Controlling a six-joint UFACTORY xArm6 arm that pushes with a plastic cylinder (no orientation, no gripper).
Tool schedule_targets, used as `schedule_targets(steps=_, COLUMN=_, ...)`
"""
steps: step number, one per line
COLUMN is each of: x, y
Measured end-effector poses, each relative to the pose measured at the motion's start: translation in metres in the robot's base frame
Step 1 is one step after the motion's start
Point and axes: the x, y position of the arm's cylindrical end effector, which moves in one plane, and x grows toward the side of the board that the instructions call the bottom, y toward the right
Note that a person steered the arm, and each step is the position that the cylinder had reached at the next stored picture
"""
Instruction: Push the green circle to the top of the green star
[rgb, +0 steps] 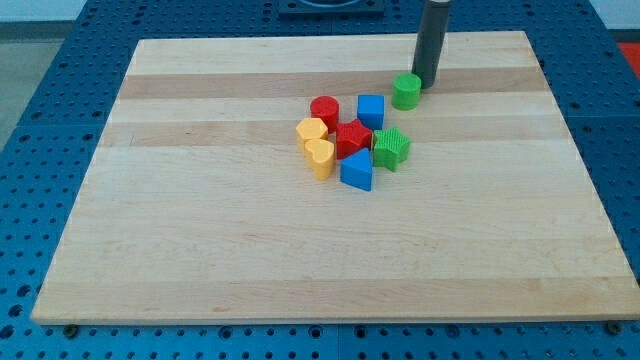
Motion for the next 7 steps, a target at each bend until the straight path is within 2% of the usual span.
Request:
schedule_targets(steps=3, x=-0.013, y=-0.033)
schedule_targets(steps=7, x=0.009, y=-0.02)
